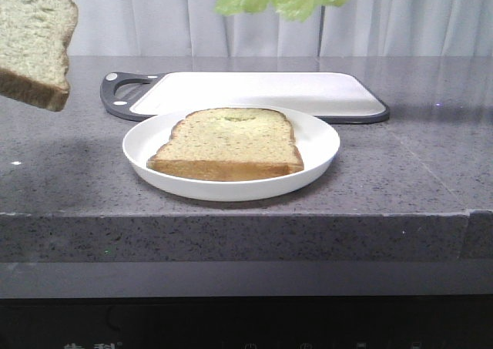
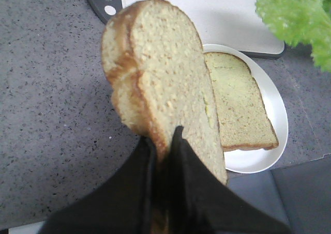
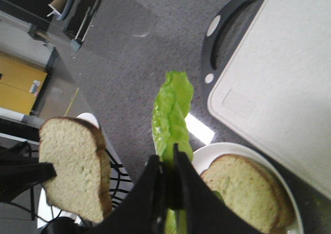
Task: Left arm grabs bread, right arm adds lettuce
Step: 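Lower the lettuce onto the bread slice on the plate, right gripper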
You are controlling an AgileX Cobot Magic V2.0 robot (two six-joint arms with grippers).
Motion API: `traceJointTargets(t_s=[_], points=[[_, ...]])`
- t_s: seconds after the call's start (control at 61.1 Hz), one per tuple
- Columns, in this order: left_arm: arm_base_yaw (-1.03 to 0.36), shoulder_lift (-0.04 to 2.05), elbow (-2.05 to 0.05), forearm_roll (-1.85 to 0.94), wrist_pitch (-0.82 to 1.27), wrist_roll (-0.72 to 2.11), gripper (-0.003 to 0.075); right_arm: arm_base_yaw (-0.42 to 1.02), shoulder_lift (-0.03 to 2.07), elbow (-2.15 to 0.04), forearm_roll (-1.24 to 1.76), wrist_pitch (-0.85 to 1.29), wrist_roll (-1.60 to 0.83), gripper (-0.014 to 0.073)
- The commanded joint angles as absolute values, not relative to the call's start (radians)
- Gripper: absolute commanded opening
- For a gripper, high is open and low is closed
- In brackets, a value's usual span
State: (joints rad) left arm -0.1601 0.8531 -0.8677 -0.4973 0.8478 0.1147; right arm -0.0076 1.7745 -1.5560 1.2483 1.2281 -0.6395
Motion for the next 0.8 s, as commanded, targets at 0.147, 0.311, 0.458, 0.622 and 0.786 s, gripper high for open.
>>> traceJointTargets(t_s=[0.147,0.311,0.458,0.622,0.786], points=[[-0.158,0.847,-0.897,-0.531,0.777,0.114,-0.0019,0.033,1.679,-1.339,1.428,1.281,-0.796,-0.0102],[-0.158,0.847,-0.897,-0.531,0.777,0.114,-0.0019,0.078,1.689,-1.279,1.429,1.271,-0.822,-0.0102],[-0.158,0.847,-0.897,-0.531,0.777,0.114,-0.0019,0.079,1.717,-1.273,1.428,1.271,-0.824,-0.0102],[-0.158,0.847,-0.897,-0.531,0.777,0.114,-0.0019,0.079,1.757,-1.273,1.427,1.275,-0.824,-0.0102],[-0.158,0.847,-0.897,-0.531,0.777,0.114,-0.0019,0.082,1.781,-1.273,1.427,1.279,-0.825,-0.0102]])
